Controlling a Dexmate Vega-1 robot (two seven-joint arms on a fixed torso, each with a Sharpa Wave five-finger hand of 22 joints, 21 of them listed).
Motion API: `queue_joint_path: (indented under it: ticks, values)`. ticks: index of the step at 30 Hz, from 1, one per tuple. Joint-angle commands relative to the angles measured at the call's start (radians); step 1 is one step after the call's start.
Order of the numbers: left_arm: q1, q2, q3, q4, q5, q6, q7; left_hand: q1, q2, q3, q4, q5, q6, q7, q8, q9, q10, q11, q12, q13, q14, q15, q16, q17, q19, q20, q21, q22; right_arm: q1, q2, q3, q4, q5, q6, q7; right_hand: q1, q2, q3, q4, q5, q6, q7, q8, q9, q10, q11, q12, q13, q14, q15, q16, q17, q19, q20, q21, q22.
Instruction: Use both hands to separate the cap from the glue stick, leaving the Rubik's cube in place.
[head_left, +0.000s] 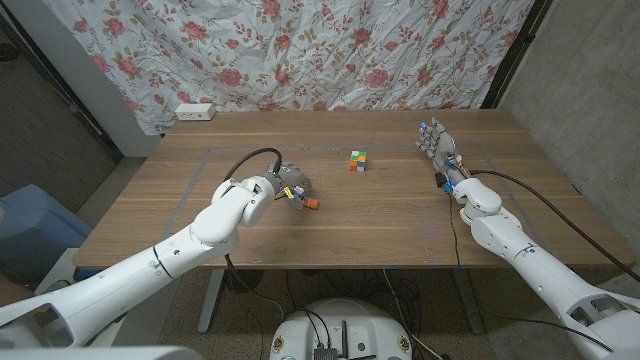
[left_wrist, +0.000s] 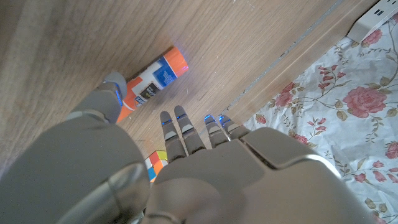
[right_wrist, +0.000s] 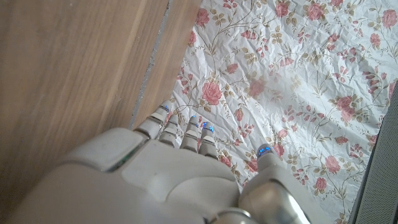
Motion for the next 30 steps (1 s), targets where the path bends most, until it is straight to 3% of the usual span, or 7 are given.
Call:
queue_joint_path:
  ticks: [1,19,30]
  values:
    - [0.011,-0.021,0.004,0.037,0.005,-0.02,0.048,0.02,-0.002,-0.011,-0.002,0.005,0.024,-0.001,0.01,0.006,0.026,-0.001,0.003,0.002,0.018,-0.066,0.007,0.001,0.012,-0.003,0.003,0.003,-0.005,-0.002,0.004,-0.004,-0.001,0.001,-0.009,-0.002,0.014,0.003,-0.006,0.001,0.003,-0.003,0.003,0.004,0.007,-0.005,0.007,0.003,0.003,0.008,0.008,0.003,0.004,0.01,0.007,0.003]
    - [0.011,-0.014,0.003,0.066,-0.029,-0.04,0.092,0.063,0.019,-0.037,0.004,0.008,0.096,-0.003,0.025,0.006,0.119,-0.006,0.004,0.002,0.089,-0.078,0.009,0.001,0.043,0.001,0.005,0.002,-0.018,-0.004,0.007,-0.02,-0.003,0.002,-0.024,-0.003,0.016,0.003,-0.008,0.001,0.01,-0.009,0.003,0.004,0.012,-0.007,0.008,0.003,0.007,0.014,0.011,0.001,0.008,0.014,0.008,0.003]
    - [0.01,-0.007,0.006,0.073,-0.054,-0.053,0.12,0.09,0.057,-0.052,0.007,0.01,0.161,-0.007,0.025,0.004,0.216,-0.004,0.003,-0.002,0.145,-0.092,0.007,0.0,0.07,-0.003,0.004,0.002,-0.035,-0.008,0.012,-0.04,-0.004,0.0,-0.041,-0.004,0.017,0.003,-0.008,0.001,0.013,-0.012,0.004,0.004,0.014,-0.006,0.008,0.003,0.008,0.019,0.013,0.001,0.01,0.021,0.008,0.003]
